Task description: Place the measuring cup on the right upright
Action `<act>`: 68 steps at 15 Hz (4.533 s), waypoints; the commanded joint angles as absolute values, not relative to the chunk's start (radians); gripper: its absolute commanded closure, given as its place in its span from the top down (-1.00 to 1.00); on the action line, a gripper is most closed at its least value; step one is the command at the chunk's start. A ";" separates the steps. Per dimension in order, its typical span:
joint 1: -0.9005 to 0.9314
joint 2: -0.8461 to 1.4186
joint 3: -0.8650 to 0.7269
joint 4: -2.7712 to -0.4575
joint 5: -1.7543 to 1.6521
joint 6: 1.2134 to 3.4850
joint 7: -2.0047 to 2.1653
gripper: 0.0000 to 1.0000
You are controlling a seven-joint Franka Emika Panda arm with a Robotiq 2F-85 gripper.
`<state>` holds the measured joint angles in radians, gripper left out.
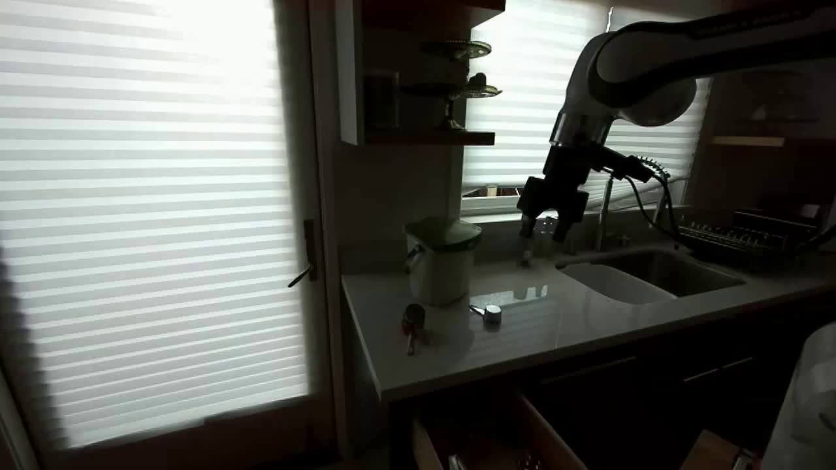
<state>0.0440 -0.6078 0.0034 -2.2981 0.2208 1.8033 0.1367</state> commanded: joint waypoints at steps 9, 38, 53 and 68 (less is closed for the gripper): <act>0.030 -0.607 0.013 -2.296 0.227 1.800 0.131 1.00; -0.063 0.147 -0.037 -2.175 -0.208 2.498 0.352 1.00; -0.044 0.185 -0.064 -2.173 -0.192 2.549 0.341 1.00; -0.056 0.335 -0.075 -2.083 -0.115 2.623 0.217 1.00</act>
<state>-0.0528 0.2962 -0.0768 -2.1136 -0.1717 2.6113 0.2811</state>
